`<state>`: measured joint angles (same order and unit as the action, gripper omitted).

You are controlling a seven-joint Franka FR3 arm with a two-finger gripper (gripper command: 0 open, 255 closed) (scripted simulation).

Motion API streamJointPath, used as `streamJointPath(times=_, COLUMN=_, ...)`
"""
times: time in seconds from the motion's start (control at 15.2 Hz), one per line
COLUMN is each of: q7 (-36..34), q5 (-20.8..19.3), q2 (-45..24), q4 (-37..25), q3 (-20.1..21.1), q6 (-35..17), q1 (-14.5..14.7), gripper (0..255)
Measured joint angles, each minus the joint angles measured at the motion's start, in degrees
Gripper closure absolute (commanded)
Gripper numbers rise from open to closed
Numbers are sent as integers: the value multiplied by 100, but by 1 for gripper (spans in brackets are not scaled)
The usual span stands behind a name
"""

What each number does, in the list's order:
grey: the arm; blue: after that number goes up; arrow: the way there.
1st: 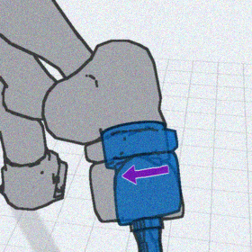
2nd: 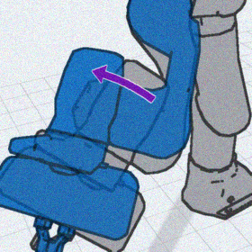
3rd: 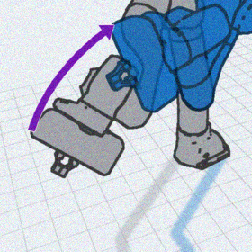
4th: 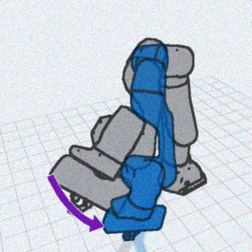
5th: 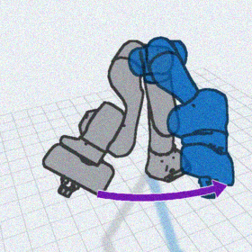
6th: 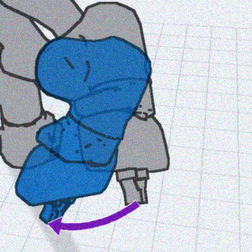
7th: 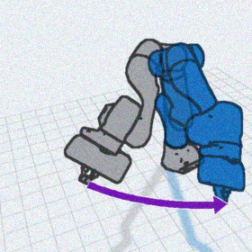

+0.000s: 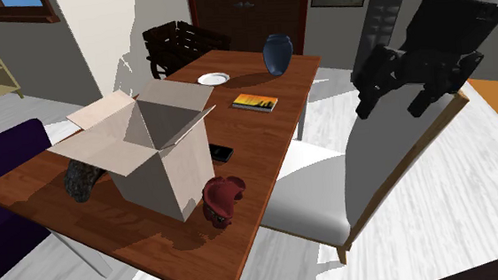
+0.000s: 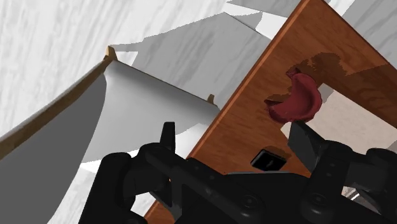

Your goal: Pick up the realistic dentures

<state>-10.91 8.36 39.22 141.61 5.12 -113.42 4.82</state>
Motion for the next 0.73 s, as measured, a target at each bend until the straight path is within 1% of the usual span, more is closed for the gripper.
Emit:
streamJointPath(times=0.53, q7=-159, q5=431, q2=-1263, q4=119, q3=423, q6=-1367, q1=329, gripper=0)
streamJointPath(times=0.73, q7=-188, q5=558, q2=-1811, q4=42, q3=563, q6=-1843, q1=434, gripper=0)
